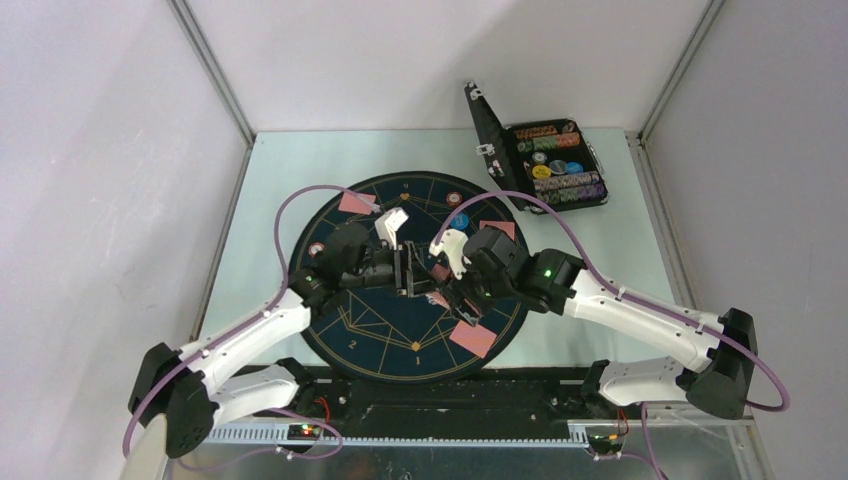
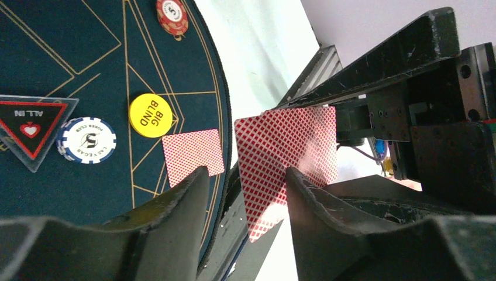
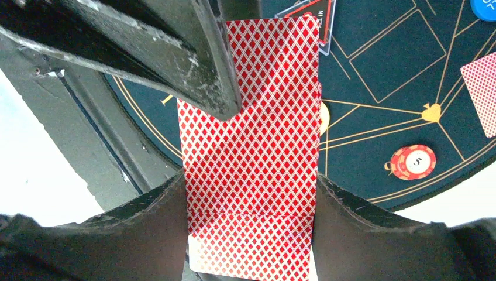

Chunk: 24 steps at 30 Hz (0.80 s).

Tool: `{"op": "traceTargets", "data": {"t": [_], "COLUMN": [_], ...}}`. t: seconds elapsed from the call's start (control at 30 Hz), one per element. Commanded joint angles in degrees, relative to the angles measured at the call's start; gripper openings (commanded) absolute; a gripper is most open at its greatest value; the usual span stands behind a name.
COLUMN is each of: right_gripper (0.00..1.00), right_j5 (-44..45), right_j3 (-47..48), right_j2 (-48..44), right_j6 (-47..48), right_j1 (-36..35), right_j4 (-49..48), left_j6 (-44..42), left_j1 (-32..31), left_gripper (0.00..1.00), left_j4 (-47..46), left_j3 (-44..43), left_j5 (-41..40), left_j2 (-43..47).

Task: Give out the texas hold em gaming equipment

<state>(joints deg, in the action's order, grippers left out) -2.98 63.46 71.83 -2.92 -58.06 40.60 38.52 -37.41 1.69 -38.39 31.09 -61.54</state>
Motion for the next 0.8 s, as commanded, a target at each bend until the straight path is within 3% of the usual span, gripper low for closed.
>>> {"op": "traceTargets", "data": {"t": [0.0,0.4,0.77], "right_gripper": [0.00,0.00,0.00], "right_j5": [1.3,1.0,2.9], "right_j3": [0.9,0.9,0.9], "right_j2": [-1.9,-1.5,-1.2], "right_j6": [0.2,-1.1,-2.2], "right_j1": [-0.2,1.8,2.8], "right_j4": [-2.4,-2.1,-1.7], "left_j6": [-1.4,-3.0,1.3], "left_j1": [0.6,0.6,4.4], "left_gripper": [0.51,0.01,0.00], "left_j4": [2.6,8.6,5.7], "left_j3": [-1.2,-3.1,2.7], "left_j5": [-4.2,-9.8,-8.8], "left_j2": [3.5,8.1,18.5]}}
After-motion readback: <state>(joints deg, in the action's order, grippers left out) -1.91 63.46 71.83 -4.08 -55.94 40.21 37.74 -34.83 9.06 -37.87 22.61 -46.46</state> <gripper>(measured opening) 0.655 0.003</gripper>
